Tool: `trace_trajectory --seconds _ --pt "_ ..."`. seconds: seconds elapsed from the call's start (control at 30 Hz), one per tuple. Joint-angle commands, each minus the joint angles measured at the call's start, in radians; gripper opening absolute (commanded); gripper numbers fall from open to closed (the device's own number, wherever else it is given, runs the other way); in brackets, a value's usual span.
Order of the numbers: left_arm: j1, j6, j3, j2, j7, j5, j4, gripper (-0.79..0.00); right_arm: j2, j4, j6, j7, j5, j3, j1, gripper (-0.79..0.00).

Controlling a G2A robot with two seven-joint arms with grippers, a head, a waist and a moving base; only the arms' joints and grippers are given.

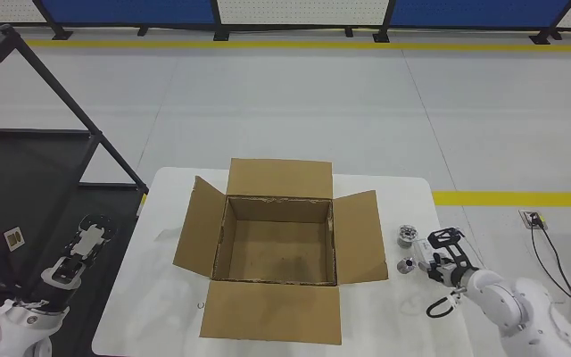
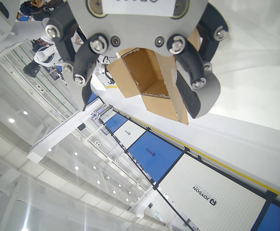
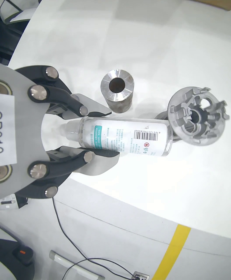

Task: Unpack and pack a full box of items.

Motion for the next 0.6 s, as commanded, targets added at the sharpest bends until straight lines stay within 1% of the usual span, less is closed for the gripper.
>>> trace_trajectory --seconds 0.0,0.13,0.27,0.33,0.47,0.57 --pt "0.000 0.000 0.000 0.000 0.000 0.000 0.000 0.000 0.004 -0.048 0.029 -0.003 0.020 0.039 -0.027 -0.785" --pt "0.000 0.000 0.000 0.000 0.000 0.000 0.000 0.000 0.010 -0.152 0.070 -0.007 0.071 0.111 -0.085 -0.785" --pt "0.000 0.000 0.000 0.000 0.000 0.000 0.000 0.000 0.013 -0.249 0.084 0.003 0.107 0.159 -0.134 -0.785" --pt "0.000 0.000 0.000 0.000 0.000 0.000 0.000 0.000 0.013 -0.296 0.094 0.006 0.125 0.170 -0.151 -0.785" --pt "0.000 0.000 0.000 0.000 0.000 0.000 0.000 0.000 0.013 -0.379 0.079 0.011 0.187 0.181 -0.164 -0.785" --pt "0.000 0.000 0.000 0.000 0.000 0.000 0.000 0.000 0.011 -0.450 0.079 0.008 0.203 0.172 -0.167 -0.785"
